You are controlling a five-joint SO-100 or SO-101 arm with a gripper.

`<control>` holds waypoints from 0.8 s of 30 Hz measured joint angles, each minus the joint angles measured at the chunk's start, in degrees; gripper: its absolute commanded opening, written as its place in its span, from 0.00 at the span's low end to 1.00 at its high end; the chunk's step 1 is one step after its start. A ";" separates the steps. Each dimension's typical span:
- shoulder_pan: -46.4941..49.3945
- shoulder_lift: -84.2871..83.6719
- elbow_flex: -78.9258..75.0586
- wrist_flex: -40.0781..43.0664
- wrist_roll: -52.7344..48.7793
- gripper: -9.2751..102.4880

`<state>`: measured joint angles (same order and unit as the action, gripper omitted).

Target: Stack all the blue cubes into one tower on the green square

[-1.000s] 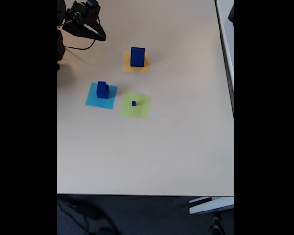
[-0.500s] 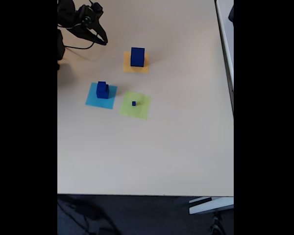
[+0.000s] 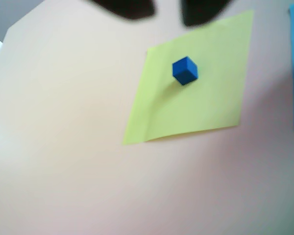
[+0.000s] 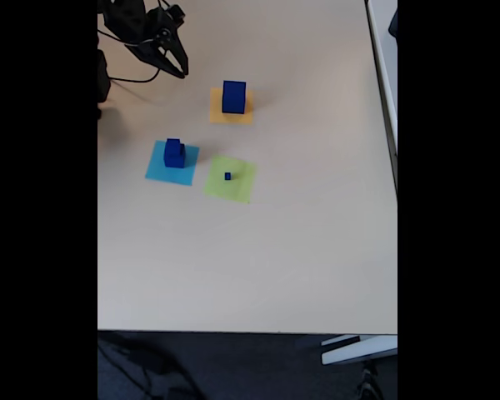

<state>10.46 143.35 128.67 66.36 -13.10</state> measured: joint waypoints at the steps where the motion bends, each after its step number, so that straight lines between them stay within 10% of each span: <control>1: 0.00 -0.35 -0.18 0.00 0.00 0.09; 24: -0.79 -19.07 -27.33 16.87 13.01 0.08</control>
<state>9.67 124.28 101.34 83.23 -0.09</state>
